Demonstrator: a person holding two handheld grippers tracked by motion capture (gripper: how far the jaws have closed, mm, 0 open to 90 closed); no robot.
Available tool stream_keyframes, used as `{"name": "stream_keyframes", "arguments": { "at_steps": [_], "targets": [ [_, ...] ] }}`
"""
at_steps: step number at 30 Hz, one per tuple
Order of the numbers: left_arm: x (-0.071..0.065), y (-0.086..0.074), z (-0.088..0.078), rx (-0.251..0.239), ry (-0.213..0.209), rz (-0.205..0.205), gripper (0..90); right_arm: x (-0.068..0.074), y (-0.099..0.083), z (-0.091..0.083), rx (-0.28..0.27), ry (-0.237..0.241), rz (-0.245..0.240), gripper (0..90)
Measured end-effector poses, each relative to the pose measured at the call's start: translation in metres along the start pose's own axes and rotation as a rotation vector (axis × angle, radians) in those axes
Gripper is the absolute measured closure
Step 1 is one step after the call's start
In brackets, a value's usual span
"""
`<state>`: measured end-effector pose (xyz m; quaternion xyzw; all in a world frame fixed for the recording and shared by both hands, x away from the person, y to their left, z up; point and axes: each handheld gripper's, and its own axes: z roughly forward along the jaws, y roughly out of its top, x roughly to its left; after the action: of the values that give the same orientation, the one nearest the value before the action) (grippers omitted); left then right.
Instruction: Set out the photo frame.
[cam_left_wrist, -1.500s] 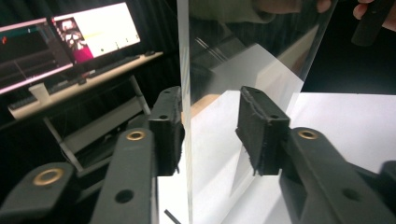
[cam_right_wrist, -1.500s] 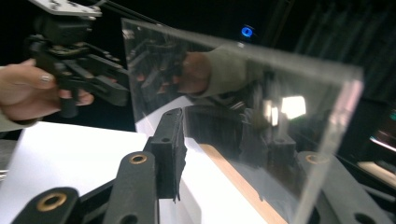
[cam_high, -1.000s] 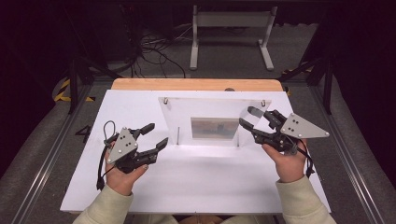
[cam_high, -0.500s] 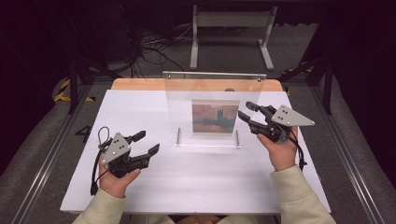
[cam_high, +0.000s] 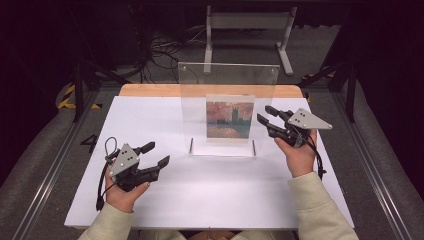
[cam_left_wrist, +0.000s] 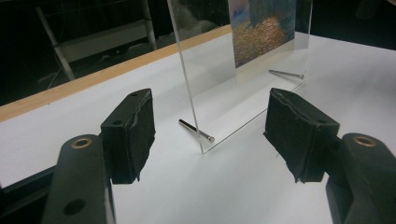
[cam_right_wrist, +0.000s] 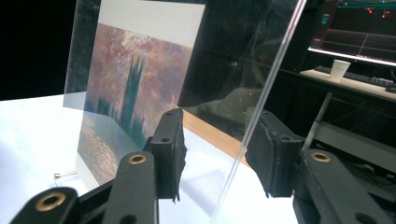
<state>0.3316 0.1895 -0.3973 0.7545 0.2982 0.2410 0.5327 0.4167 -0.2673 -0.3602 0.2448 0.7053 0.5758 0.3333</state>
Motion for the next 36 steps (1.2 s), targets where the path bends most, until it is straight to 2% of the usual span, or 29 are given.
{"name": "stream_keyframes", "arguments": {
  "at_steps": [5,11,18,25,31,36],
  "targets": [
    [0.0,0.0,0.002,0.002,-0.006,-0.002,33.2,0.0,-0.001,0.001,-0.001,-0.004,0.011,52.4],
    [0.001,0.001,0.004,-0.005,-0.019,-0.001,32.8,0.002,0.004,-0.006,0.011,-0.041,0.023,43.8],
    [0.001,0.002,0.004,-0.004,-0.046,0.002,30.7,0.005,0.013,-0.018,0.032,-0.021,0.023,37.5],
    [0.006,0.0,-0.004,0.013,-0.049,0.015,28.1,0.012,0.021,-0.031,0.077,0.016,0.017,29.7],
    [0.012,-0.004,-0.013,0.014,-0.038,0.008,26.3,0.019,0.025,-0.049,0.114,0.049,0.028,26.3],
    [0.017,-0.007,-0.02,0.007,-0.038,-0.014,25.6,0.022,0.023,-0.064,0.132,0.053,0.035,24.5]
  ]
}}
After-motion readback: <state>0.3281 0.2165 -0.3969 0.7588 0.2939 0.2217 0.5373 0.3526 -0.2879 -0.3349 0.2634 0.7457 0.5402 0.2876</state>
